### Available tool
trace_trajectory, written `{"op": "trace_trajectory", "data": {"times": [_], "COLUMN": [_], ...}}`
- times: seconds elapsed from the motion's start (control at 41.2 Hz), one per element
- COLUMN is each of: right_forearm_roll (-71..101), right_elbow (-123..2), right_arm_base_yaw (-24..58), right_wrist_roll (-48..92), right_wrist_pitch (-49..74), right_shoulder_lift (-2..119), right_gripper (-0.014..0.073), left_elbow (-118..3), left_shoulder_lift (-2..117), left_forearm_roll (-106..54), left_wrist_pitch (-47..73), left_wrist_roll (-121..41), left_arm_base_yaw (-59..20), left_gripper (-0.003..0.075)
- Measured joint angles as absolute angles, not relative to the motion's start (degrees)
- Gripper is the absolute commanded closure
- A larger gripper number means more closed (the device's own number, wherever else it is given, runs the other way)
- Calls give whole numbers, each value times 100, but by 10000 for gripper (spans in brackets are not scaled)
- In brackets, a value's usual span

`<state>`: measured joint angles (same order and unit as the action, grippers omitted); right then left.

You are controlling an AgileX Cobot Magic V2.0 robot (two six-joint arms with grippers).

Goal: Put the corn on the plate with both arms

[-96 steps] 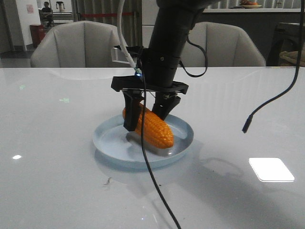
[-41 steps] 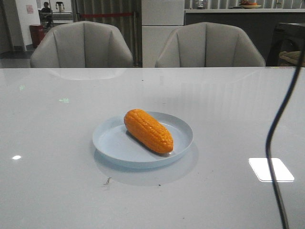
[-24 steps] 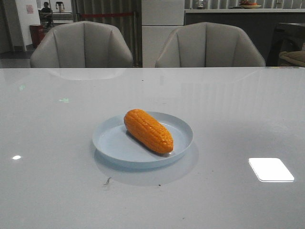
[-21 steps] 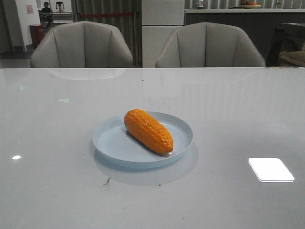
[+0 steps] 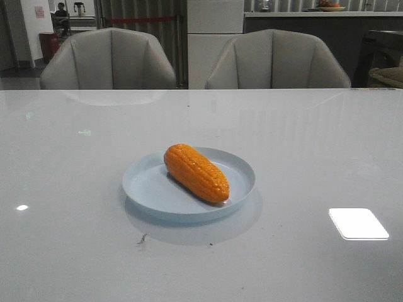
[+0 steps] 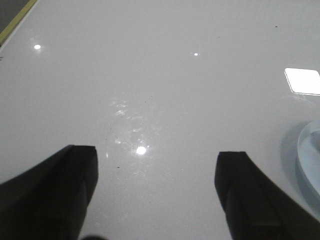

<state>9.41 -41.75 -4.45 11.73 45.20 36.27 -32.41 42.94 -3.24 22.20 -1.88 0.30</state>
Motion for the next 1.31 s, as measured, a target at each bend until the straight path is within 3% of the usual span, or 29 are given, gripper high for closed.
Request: {"op": "trace_trajectory", "data": {"times": [0.582, 0.873, 1.116, 1.31], "right_forearm_roll": [951, 951, 951, 951], "right_elbow": [-4175, -4175, -4175, -4175], "right_arm_base_yaw": [-445, -445, -445, -445], "right_wrist_roll": [1173, 1173, 1173, 1173], "right_wrist_pitch": [4637, 4637, 4637, 4637], "right_shoulder_lift": [3627, 3627, 3627, 3627], "right_gripper": [21, 21, 21, 21], "left_elbow": [-3237, -2930, -1807, -1311], "left_shoulder_lift": [4215, 3087, 1427, 442], "left_forearm_roll": [-324, -183, -157, -157], "left_wrist_pitch": [2220, 1633, 775, 695], "left_wrist_roll": [-188, -188, -188, -188], "left_arm_base_yaw": [30, 30, 30, 30], "left_gripper": [174, 184, 362, 633]}}
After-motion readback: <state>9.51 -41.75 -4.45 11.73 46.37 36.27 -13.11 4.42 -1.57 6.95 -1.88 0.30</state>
